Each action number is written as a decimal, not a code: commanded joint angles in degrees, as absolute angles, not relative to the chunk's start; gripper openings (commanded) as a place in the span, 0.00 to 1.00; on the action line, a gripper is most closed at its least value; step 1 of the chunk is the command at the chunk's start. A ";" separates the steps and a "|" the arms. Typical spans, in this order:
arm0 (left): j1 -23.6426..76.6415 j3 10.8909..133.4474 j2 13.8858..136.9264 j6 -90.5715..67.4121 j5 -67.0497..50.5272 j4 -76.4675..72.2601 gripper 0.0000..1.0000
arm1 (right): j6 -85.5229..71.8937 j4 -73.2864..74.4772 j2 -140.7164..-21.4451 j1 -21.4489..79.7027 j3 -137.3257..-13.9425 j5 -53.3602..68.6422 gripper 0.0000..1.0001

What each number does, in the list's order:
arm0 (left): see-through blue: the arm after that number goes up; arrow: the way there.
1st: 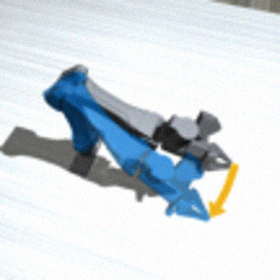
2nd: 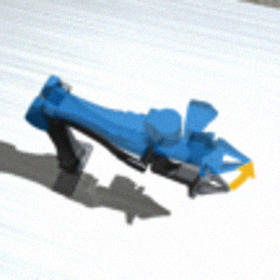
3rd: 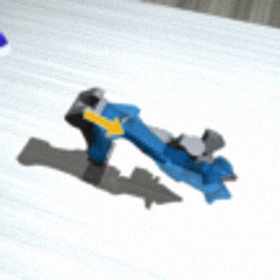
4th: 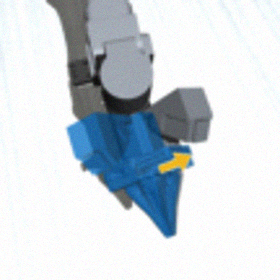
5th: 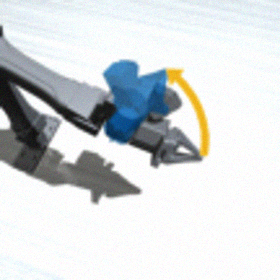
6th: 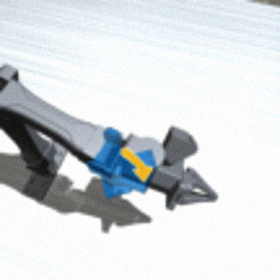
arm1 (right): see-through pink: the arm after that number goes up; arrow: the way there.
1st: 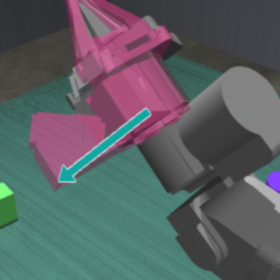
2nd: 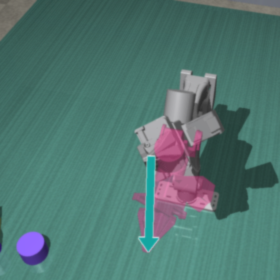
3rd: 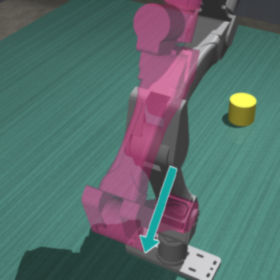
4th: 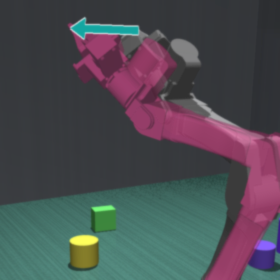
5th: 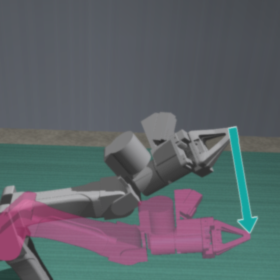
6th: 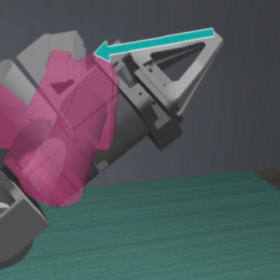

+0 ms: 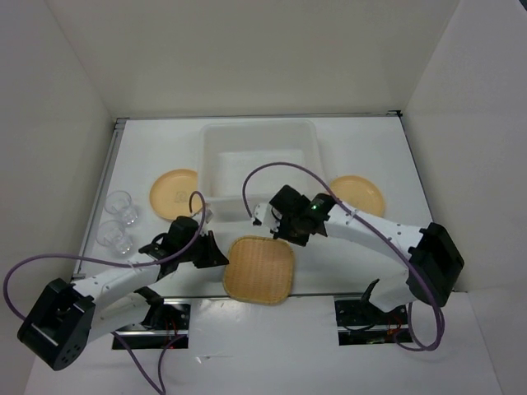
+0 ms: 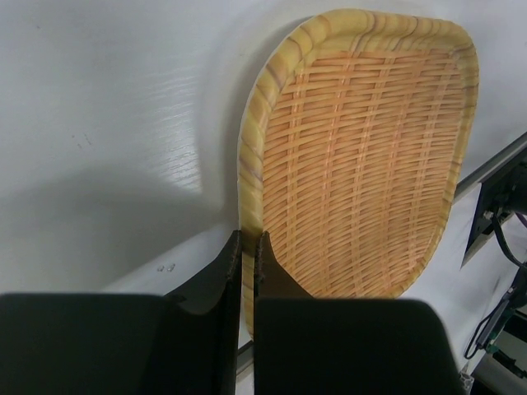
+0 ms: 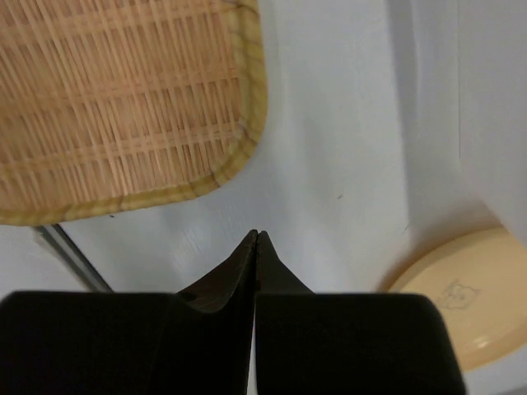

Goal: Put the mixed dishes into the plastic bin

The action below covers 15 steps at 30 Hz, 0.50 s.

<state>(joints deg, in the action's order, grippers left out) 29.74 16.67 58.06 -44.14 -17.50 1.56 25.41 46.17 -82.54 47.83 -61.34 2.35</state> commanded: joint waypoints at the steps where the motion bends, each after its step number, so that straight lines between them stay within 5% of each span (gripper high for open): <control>1: 29.97 17.75 60.63 -42.36 -18.19 3.08 0.06 | 34.00 43.07 -79.73 53.78 -55.30 -12.28 0.00; 15: 29.97 19.42 62.59 -41.75 -17.67 4.56 0.07 | 50.36 36.30 -65.30 54.49 -40.26 -5.99 0.00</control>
<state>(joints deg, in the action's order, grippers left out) 29.74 18.63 63.44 -43.64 -19.38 0.25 46.89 40.88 -66.13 54.35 -41.56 -9.74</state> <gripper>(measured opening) 0.069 0.001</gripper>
